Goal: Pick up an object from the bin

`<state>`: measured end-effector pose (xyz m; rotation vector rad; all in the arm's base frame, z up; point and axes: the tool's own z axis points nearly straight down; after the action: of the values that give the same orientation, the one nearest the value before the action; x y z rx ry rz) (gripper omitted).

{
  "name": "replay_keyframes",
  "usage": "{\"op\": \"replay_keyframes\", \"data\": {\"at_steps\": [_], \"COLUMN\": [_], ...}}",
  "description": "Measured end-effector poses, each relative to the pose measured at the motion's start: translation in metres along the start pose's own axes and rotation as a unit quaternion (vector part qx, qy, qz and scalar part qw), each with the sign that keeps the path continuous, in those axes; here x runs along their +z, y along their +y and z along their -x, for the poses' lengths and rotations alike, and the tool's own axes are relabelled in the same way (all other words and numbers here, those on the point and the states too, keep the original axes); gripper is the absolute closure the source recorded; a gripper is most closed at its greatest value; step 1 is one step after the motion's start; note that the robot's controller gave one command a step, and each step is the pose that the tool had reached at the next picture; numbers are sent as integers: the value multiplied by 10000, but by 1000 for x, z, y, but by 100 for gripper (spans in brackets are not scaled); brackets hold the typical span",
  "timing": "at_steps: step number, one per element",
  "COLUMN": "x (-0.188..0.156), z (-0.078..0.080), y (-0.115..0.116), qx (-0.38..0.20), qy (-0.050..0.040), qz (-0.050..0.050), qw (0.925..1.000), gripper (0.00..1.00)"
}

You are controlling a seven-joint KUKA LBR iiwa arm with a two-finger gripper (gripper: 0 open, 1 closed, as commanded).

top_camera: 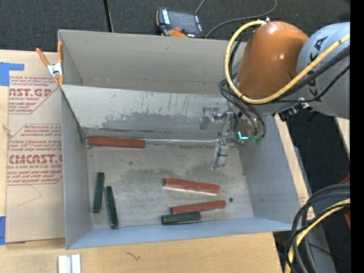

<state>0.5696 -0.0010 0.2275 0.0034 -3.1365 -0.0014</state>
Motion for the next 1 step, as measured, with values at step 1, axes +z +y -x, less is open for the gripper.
{"op": "replay_keyframes", "data": {"at_steps": [1], "x": [162], "z": [-46], "y": [14], "qx": [-87], "qy": [10], "qz": [-1], "qw": [10000], "gripper": [0]}}
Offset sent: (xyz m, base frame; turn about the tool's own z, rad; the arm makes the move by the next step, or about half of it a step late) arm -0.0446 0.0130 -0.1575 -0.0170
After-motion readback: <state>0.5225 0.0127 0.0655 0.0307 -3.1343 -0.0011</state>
